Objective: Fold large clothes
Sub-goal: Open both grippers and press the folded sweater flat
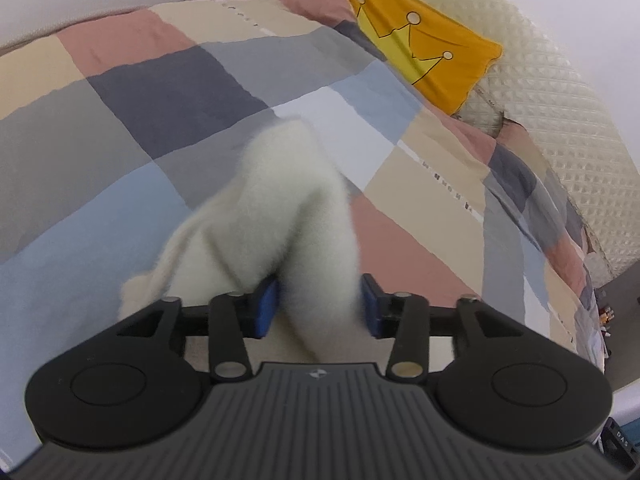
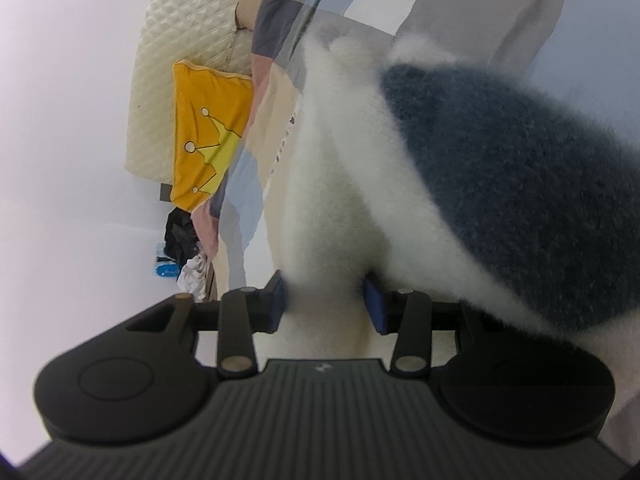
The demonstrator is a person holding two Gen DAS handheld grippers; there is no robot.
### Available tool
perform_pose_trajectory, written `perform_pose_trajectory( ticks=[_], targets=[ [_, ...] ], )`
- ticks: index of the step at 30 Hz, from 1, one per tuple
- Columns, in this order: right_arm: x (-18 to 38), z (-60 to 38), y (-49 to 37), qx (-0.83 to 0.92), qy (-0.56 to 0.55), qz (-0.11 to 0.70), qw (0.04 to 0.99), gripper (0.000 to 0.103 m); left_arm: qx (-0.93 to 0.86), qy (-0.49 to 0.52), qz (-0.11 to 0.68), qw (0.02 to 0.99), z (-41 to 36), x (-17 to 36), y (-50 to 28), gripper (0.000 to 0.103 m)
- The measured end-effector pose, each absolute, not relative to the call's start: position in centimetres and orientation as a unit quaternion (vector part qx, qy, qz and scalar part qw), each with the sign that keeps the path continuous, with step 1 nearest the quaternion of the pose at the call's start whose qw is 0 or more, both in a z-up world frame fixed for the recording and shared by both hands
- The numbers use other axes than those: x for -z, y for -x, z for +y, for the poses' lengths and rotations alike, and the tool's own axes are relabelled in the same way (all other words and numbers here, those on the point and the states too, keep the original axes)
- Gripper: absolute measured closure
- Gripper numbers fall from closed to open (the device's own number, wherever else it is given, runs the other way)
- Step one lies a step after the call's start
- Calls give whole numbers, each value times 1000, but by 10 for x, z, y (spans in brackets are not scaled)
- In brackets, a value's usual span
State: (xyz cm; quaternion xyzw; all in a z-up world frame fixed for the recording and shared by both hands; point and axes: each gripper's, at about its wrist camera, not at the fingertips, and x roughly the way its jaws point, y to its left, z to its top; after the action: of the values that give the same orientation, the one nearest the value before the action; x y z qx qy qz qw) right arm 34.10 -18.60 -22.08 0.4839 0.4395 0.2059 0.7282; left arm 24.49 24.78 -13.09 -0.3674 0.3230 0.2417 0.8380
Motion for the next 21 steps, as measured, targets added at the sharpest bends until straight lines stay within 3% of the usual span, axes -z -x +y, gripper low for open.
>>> perform_pose_trajectory(
  ticks=[1, 3, 5, 11, 20, 21],
  targets=[
    [218, -187, -339, -212, -482, 439, 728, 48, -238, 368, 321, 839, 246, 127, -242, 45],
    [211, -186, -334, -237, -474, 434, 728, 22, -228, 378, 316, 840, 243, 121, -235, 35],
    [201, -186, -325, -266, -467, 419, 732, 14, -204, 378, 315, 846, 237, 113, -226, 26],
    [175, -176, -305, -325, -389, 396, 766, 11, -145, 340, 340, 865, 204, 107, -214, 22],
    [161, -149, -303, -320, -217, 369, 845, 12, -166, 208, 394, 880, 176, 124, -238, 22],
    [161, -147, -304, -316, -201, 365, 852, 16, -170, 198, 395, 881, 176, 125, -242, 22]
  ],
)
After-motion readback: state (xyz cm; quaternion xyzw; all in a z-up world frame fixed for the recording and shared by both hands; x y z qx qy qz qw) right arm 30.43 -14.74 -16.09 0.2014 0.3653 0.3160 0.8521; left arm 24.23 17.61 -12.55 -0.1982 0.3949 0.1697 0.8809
